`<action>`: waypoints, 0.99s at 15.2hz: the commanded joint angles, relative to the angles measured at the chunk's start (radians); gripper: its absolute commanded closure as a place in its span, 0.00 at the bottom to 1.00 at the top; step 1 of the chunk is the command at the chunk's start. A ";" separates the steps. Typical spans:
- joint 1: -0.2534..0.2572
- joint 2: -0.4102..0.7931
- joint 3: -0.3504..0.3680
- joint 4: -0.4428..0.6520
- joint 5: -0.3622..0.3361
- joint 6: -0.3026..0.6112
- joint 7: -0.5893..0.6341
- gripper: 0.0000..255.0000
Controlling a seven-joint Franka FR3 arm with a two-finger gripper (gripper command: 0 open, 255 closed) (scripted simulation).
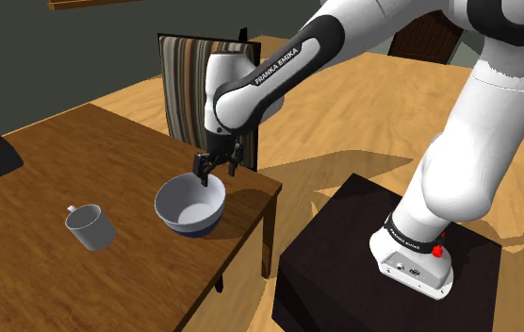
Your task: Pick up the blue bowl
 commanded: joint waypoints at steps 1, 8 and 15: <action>0.002 0.024 0.001 -0.003 0.000 0.028 -0.001 0.00; 0.005 0.071 0.001 -0.017 -0.003 0.089 -0.008 1.00; 0.005 0.069 0.001 -0.019 -0.003 0.088 -0.008 1.00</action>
